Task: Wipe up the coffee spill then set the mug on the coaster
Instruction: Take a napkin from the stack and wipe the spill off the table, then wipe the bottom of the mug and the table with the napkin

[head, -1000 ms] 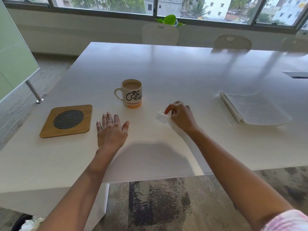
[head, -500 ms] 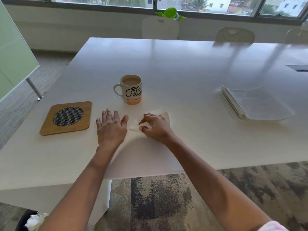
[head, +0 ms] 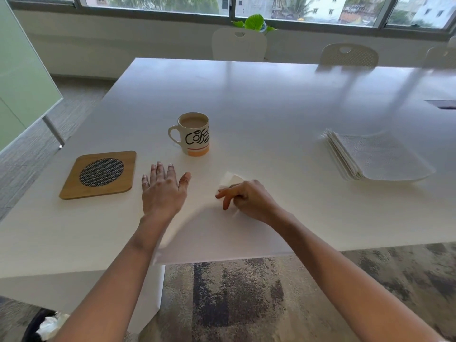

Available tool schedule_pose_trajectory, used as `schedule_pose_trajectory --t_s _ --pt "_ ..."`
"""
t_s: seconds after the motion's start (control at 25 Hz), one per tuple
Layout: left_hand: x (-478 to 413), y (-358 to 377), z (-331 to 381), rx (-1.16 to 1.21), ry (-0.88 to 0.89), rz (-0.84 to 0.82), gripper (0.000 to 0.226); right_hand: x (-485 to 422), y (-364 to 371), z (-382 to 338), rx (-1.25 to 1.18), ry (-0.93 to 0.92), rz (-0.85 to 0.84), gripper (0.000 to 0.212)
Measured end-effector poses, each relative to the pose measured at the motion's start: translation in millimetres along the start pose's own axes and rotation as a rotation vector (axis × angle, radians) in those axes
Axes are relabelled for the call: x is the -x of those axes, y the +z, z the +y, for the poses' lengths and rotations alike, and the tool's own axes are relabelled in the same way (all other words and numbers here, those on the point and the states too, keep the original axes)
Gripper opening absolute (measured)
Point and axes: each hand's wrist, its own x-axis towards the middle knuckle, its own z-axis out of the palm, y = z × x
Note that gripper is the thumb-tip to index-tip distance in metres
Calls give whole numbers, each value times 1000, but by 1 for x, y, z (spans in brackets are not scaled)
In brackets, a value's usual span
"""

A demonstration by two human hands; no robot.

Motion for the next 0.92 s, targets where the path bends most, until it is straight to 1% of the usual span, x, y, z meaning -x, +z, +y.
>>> schedule_pose_trajectory --t_s 0.12,0.28,0.36,0.44,0.52,0.6,0.76,0.84,0.92 --pt "0 0 0 -13 2 2 76 5 -15 6 14 44 31 47" --pt "1 -1 1 -12 -2 0 76 11 -22 -6 261 152 103 49" --pt "1 -1 2 -10 -1 2 76 15 -16 -16 397 235 97 45" --pt "0 -2 2 -4 -1 -1 77 21 -5 -29 476 314 83 36" --pt "0 -1 2 10 -2 1 78 24 7 -44 506 320 53 28" --pt "-2 -1 2 59 -9 7 80 20 15 -56 414 279 46 34" --pt "-15 -7 0 228 25 52 85 -7 9 -62 -71 313 124 47" --pt "-30 -16 -1 378 25 84 88 -22 4 -56 -156 310 195 53" --pt "-50 -28 -1 567 3 86 92 -35 -3 -49 -180 328 264 55"
